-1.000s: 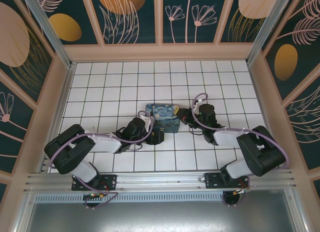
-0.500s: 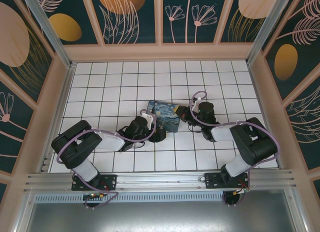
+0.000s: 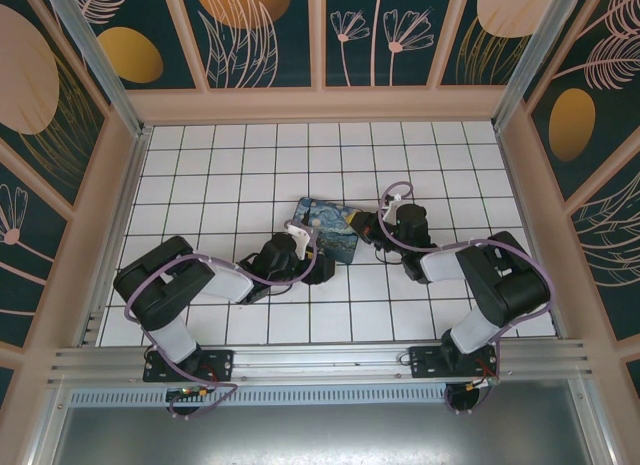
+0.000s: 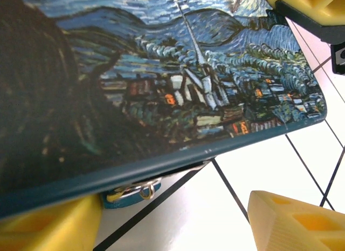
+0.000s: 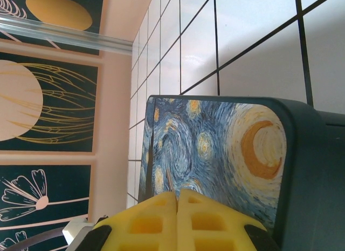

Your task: Unlock the padlock with the key

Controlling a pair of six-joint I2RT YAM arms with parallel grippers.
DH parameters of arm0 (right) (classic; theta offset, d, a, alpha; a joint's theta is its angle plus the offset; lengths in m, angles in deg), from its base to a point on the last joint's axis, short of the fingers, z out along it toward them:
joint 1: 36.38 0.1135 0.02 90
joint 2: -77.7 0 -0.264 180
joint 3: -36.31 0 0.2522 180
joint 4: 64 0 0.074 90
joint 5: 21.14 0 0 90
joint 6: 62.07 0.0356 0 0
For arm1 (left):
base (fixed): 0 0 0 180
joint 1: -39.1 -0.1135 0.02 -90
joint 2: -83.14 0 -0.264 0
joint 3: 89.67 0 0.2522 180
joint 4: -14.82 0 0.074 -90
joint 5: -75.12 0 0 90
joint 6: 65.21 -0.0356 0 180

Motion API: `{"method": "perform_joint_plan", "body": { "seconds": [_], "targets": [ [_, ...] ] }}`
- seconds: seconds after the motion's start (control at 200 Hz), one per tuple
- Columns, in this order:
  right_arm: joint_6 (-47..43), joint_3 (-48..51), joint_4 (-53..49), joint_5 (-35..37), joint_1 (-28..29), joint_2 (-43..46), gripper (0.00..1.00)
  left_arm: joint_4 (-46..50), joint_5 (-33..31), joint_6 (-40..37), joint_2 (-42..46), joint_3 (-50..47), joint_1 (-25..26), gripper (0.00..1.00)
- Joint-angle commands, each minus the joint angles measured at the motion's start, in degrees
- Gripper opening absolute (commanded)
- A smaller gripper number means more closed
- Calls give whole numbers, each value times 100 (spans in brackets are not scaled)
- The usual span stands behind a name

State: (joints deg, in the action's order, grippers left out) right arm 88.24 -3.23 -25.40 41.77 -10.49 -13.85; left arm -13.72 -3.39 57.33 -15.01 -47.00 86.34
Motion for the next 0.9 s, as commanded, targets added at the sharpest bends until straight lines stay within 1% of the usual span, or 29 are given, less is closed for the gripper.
{"method": "perform_joint_plan", "body": {
  "seconds": [0.0,0.2,0.47,0.766,0.896],
  "targets": [
    [-5,-85,108,-68,-29,-95,0,-512,332,2,-97,-14,8,73],
    [-10,-67,102,-55,-23,-98,0,-964,536,302,-82,-77,4,73],
    [6,-41,96,-25,-14,-88,0,-1492,544,660,-184,-260,13,73],
    [40,-41,99,-7,10,-54,0,-1570,466,833,-559,-196,9,74],
    [43,-41,83,2,11,-38,0,-1823,563,979,-459,-306,13,72]
  ]
}}
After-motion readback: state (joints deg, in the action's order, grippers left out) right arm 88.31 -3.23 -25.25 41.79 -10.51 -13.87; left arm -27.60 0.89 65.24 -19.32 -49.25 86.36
